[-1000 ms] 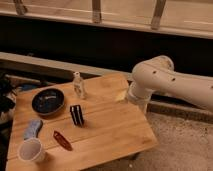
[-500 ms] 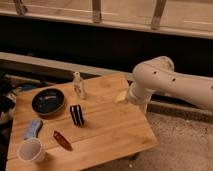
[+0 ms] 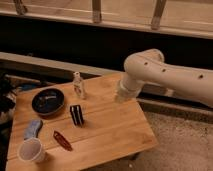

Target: Knock the eraser over

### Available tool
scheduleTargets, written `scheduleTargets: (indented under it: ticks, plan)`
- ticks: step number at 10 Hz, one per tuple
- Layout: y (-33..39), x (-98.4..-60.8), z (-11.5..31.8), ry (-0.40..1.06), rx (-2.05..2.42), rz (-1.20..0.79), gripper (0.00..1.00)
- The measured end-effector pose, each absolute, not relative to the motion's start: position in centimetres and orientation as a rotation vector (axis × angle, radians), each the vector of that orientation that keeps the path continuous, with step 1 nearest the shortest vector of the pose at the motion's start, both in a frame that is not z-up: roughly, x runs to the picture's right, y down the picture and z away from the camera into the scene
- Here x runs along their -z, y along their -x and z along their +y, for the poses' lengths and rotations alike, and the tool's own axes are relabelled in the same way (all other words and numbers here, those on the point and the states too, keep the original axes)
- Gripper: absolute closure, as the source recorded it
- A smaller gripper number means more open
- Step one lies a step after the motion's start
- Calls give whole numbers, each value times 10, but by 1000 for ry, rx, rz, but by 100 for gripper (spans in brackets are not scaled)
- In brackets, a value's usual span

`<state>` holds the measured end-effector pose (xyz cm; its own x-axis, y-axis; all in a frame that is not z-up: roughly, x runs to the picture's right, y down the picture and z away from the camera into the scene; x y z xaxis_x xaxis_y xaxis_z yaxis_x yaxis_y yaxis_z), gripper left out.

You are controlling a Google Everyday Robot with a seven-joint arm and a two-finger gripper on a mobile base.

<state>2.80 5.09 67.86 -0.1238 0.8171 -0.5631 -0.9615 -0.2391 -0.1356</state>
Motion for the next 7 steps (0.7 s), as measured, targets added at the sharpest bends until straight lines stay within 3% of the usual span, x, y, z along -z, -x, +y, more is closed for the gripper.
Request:
scheduleTargets:
  ticks: [3, 7]
  plan:
    - [12, -687, 46, 634, -1699, 295, 100]
    - [6, -693, 59, 652, -1667, 307, 100]
